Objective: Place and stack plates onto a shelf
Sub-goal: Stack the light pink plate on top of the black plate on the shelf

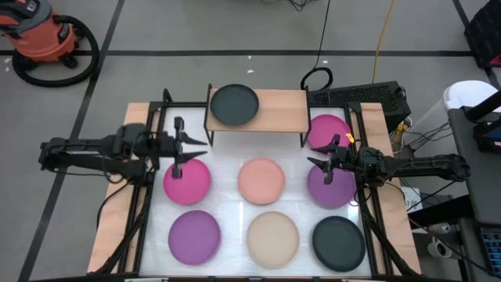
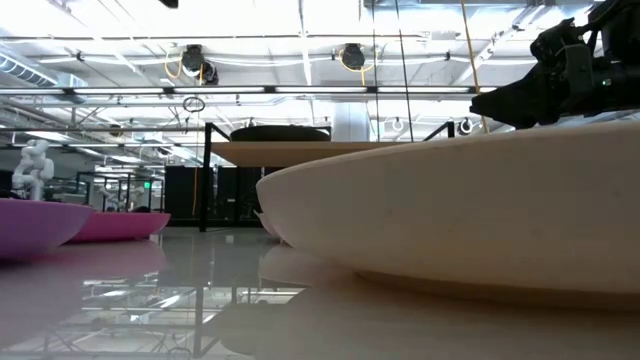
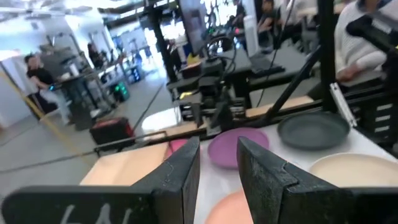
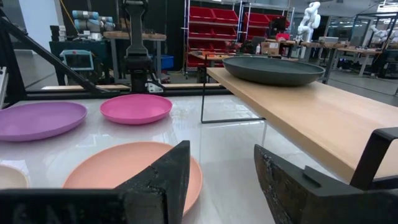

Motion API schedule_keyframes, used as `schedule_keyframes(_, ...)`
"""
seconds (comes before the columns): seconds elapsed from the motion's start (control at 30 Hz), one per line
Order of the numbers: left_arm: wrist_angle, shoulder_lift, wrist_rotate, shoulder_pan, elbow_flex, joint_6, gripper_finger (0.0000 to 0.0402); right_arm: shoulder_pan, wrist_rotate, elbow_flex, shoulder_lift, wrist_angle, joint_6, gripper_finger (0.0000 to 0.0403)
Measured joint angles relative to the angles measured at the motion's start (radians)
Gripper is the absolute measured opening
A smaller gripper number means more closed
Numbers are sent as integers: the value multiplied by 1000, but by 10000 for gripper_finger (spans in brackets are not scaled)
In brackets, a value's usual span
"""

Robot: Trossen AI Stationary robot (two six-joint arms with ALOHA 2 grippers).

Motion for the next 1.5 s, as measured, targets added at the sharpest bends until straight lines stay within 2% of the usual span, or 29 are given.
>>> schedule_keyframes(0.2,266,9,1,-28,-159,-17,113,0,0,0,0,0,0,160)
schedule_keyframes(0.33,345,15,1,-30,-216,-20,113,0,0,0,0,0,0,160)
schedule_keyframes(0.97,355,20,0,-31,-241,-44,113,0,0,0,0,8,1,160)
schedule_keyframes(1.03,352,28,0,-31,-241,-44,113,0,0,0,0,18,38,160)
schedule_keyframes(1.17,357,55,0,-31,-241,-45,113,0,54,0,0,117,183,160)
schedule_keyframes(1.3,370,89,0,-30,-241,-45,113,0,129,0,1,239,244,160)
schedule_keyframes(1.4,386,110,0,-30,-241,-45,113,0,130,4,5,331,261,160)
schedule_keyframes(1.5,400,120,-9,-30,-241,-41,113,0,86,37,18,313,263,160)
